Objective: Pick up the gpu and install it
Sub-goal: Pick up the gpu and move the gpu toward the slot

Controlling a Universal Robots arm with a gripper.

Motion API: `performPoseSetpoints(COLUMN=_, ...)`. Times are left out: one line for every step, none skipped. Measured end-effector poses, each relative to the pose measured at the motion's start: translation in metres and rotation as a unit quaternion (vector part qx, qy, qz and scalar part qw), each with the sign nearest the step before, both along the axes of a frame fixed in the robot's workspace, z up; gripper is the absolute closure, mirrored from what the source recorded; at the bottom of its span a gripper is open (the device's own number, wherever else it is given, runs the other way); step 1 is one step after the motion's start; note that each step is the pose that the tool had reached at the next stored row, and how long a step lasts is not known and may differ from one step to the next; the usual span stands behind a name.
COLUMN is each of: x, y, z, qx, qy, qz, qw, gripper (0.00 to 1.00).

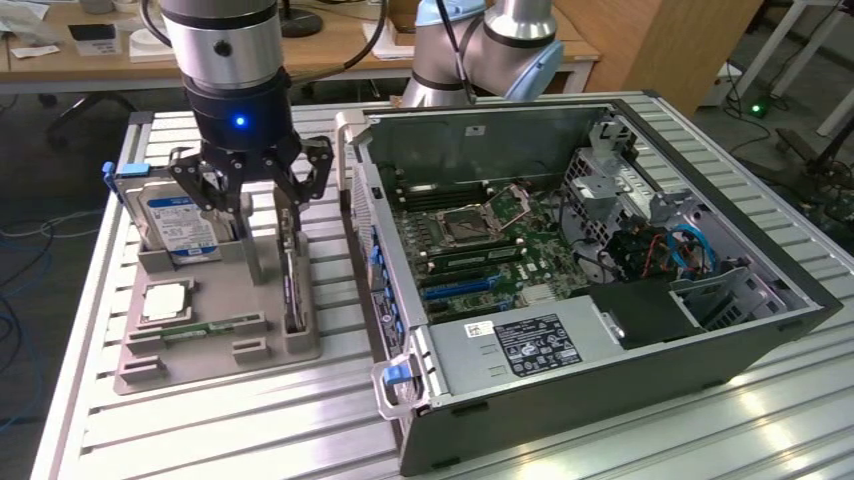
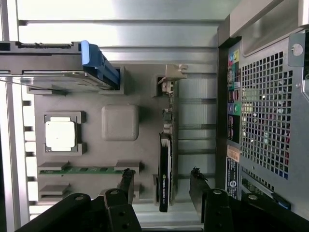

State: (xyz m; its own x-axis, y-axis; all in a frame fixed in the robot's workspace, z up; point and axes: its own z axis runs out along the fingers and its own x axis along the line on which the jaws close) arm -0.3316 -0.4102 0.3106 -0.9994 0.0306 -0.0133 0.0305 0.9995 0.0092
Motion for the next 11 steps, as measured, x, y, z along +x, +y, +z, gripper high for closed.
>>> performPoseSetpoints(x=0.0000, y=0.0000, z=-0.0006, qx=-0.0001, qy=0.0000, qz=0.000, qw=1.0000, gripper=0.41)
performPoseSetpoints(x=0.0000, y=0.0000, z=-0.0013, qx=-0.0001, qy=0.0000, qz=0.000, qw=1.0000, gripper=0.41)
performPoseSetpoints(x=0.0001, y=0.0000, z=-0.0019, qx=-0.0002, qy=0.0000, qz=0.000, qw=1.0000, gripper=0.41)
performPoseSetpoints(x=0.0001, y=0.0000, z=-0.0025, qx=-0.0002, qy=0.0000, qz=0.000, qw=1.0000, gripper=0.41)
performPoseSetpoints(x=0.0001, y=0.0000, z=-0.0031, qx=-0.0002, qy=0.0000, qz=0.000, qw=1.0000, gripper=0.41)
performPoseSetpoints(x=0.0001, y=0.0000, z=-0.0037, qx=-0.0002, qy=0.0000, qz=0.000, qw=1.0000, gripper=0.41)
performPoseSetpoints(x=0.0001, y=0.0000, z=-0.0043, qx=-0.0002, qy=0.0000, qz=0.001, qw=1.0000, gripper=0.41)
performPoseSetpoints(x=0.0001, y=0.0000, z=-0.0050, qx=-0.0002, qy=0.0000, qz=0.001, qw=1.0000, gripper=0.41)
performPoseSetpoints(x=0.0002, y=0.0000, z=-0.0057, qx=-0.0002, qy=0.0000, qz=0.001, qw=1.0000, gripper=0.41)
performPoseSetpoints(x=0.0002, y=0.0000, z=-0.0065, qx=-0.0002, qy=0.0000, qz=0.001, qw=1.0000, gripper=0.41)
performPoseSetpoints(x=0.0003, y=0.0000, z=-0.0073, qx=-0.0003, qy=0.0000, qz=0.001, qw=1.0000, gripper=0.41)
